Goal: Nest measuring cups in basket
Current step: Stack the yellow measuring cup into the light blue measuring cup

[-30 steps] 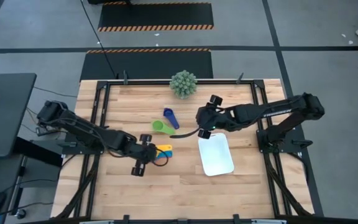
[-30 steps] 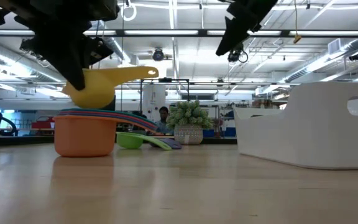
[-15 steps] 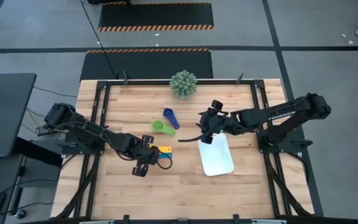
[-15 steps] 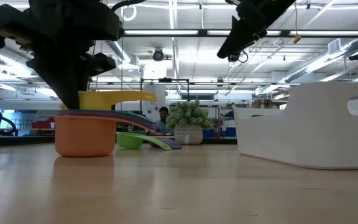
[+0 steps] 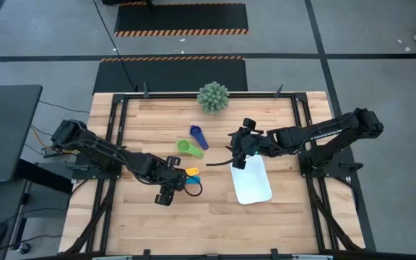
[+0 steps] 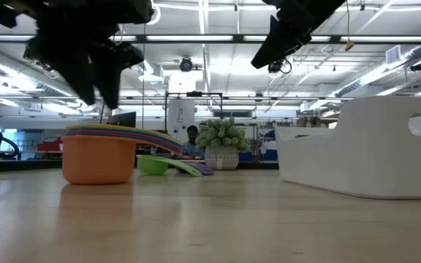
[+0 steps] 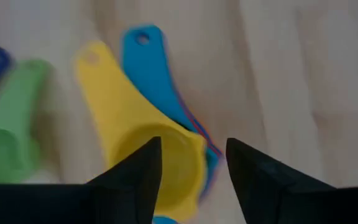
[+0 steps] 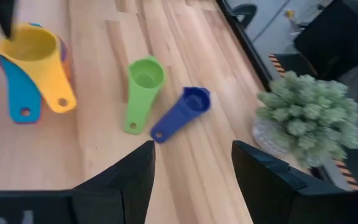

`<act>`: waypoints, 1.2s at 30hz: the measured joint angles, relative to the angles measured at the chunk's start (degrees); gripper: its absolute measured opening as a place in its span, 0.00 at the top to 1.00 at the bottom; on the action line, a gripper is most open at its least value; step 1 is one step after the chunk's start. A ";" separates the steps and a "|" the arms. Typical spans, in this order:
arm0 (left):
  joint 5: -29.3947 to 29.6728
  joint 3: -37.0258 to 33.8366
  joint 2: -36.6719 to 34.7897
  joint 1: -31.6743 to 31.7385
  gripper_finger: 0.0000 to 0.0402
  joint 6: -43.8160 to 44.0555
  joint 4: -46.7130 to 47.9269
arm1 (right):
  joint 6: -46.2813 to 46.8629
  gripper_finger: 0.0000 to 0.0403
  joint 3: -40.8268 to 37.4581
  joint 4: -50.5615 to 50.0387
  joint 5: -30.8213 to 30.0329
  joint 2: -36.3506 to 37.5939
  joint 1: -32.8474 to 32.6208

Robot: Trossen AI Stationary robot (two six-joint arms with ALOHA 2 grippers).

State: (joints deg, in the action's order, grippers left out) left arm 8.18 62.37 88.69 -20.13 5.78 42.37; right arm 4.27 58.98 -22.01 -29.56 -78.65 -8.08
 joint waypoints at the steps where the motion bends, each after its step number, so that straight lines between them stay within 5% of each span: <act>1: 1.35 -0.01 -0.10 0.13 0.54 0.01 -1.07 | 0.04 0.46 0.00 0.54 0.92 0.00 0.00; 7: 8.42 -1.03 -0.13 4.32 0.53 5.43 -5.78 | 1.24 0.46 0.00 2.15 4.04 0.00 -0.64; 13: -1.66 -1.01 -0.13 11.73 0.53 5.03 -7.88 | 1.62 0.46 -5.03 11.41 9.15 -0.02 -2.64; 24: -6.67 -1.02 4.48 21.39 0.53 7.07 -7.32 | 2.07 0.45 -12.82 21.20 9.47 -0.10 -6.88; 36: -14.70 2.15 9.42 20.37 0.53 2.47 -8.42 | -1.91 0.45 -4.29 24.33 11.54 -14.87 -11.84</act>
State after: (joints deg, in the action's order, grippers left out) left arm -6.52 64.52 98.10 0.24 8.25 33.96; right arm 2.36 54.69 2.32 -18.02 -93.52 -19.91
